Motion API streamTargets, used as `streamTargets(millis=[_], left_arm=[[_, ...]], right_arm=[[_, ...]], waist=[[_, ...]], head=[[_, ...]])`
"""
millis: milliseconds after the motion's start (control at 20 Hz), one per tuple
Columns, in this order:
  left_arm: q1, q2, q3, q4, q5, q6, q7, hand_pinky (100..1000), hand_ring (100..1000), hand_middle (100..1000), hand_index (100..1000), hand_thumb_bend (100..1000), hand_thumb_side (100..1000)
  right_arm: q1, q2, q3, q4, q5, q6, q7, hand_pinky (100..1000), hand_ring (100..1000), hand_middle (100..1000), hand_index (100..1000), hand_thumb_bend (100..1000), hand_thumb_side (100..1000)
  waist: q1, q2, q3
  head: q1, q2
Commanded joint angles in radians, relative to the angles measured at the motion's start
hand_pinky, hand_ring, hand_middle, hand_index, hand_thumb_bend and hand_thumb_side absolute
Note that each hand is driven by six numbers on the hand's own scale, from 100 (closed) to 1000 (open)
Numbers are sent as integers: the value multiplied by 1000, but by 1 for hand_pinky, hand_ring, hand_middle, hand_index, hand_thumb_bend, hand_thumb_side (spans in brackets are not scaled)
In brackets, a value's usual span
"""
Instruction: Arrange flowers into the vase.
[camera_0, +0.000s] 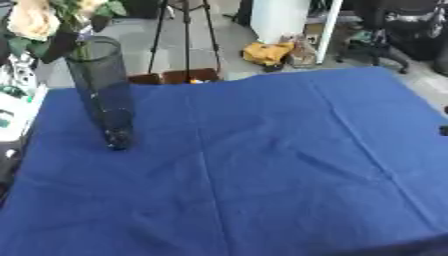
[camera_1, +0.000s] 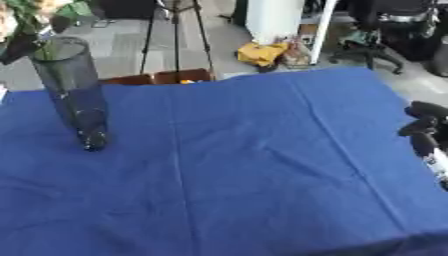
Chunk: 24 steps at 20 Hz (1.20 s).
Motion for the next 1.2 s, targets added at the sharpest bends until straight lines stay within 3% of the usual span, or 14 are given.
streamTargets(millis=[50,550,1200], left_arm=[[-8,29,-1,-39,-12,4,5,617,686,723,840,1000,623],[73,32,-2,-93,1,40,-46,629,697,737,855,1000,640],[152,22,11,-134,84,39,-21,609,679,720,848,1000,659]], right_arm=[[-11,-17,-10,-5,-8,-2,3,838,952,580,910,306,600],[-11,-13,-12,-4,-8,0,3,838,952,579,910,309,598],[-9,-10,-14,-2,-6,0,3,839,952,579,910,314,599]], waist=[[-5,-18,3],[-6,-19,12],[-9,-18,19]], head=[[-2,-3],[-9,-4],[-15,-4]])
